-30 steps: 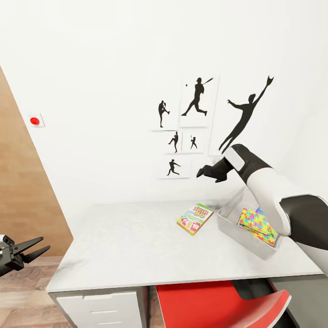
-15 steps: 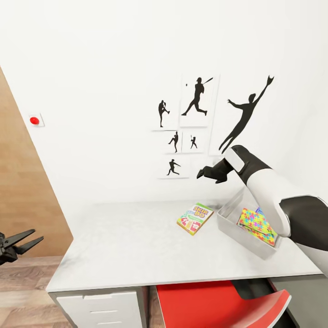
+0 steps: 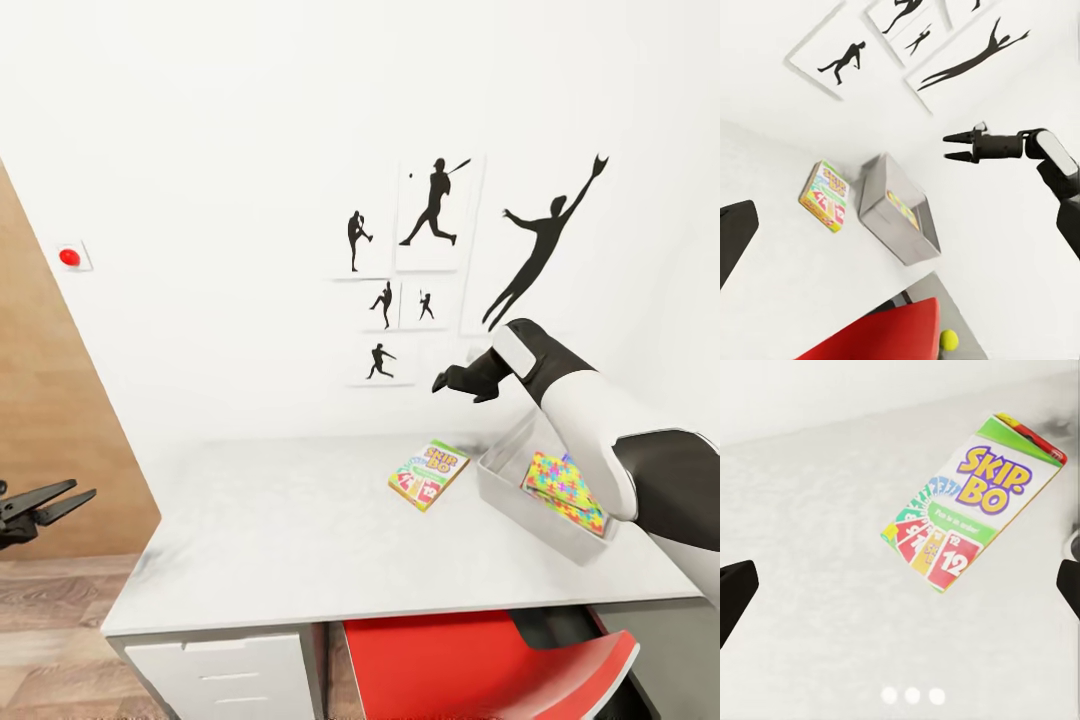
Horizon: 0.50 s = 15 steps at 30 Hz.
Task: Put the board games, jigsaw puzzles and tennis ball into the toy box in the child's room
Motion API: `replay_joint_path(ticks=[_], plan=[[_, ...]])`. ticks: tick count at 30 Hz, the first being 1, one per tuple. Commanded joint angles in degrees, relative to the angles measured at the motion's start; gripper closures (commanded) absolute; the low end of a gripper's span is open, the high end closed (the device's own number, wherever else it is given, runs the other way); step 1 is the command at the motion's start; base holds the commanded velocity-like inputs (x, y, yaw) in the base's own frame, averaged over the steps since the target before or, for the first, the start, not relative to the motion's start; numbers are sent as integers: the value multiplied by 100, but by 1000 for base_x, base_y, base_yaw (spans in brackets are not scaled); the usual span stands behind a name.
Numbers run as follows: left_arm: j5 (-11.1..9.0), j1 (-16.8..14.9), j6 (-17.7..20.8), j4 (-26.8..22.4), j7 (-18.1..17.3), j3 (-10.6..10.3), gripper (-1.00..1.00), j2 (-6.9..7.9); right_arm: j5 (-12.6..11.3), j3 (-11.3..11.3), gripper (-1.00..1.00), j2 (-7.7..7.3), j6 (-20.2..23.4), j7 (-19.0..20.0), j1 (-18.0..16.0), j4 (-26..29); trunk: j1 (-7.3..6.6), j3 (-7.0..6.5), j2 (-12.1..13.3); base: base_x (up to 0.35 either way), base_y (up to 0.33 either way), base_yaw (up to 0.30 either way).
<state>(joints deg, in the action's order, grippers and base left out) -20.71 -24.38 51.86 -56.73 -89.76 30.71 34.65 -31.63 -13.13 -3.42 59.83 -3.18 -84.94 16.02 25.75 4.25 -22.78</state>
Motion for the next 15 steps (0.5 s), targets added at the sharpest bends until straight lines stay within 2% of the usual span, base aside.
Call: replay_joint_path(ticks=[1, 4, 10, 11, 14, 15], plan=[[6, -5, 79, -63, -24, 1, -100, 0, -47, -39, -100, -2, 17, -33, -5, 7, 4, 23, -14, 0, 0, 0], [6, -5, 193, -347, -24, -6, -100, -21, 8, -34, -100, 26, 17, -39, -5, 7, 4, 51, -14, 0, 0, 0], [6, -9, 573, -1259, -24, -79, -100, -81, 74, -30, -100, 68, 17, -44, -5, 7, 4, 107, -14, 0, 0, 0], [9, -21, 653, -1516, -24, -143, -100, -101, 82, -27, -100, 72, 17, -44, -5, 7, 4, 117, -14, 0, 0, 0], [12, -60, 731, -1844, -24, -313, -100, -133, 90, -25, -100, 75, 17, -43, -5, 7, 4, 145, -14, 0, 0, 0], [13, -95, 763, -2002, -24, -461, -100, -149, 91, -24, -100, 76, 17, -43, -5, 7, 4, 154, -14, 0, 0, 0]])
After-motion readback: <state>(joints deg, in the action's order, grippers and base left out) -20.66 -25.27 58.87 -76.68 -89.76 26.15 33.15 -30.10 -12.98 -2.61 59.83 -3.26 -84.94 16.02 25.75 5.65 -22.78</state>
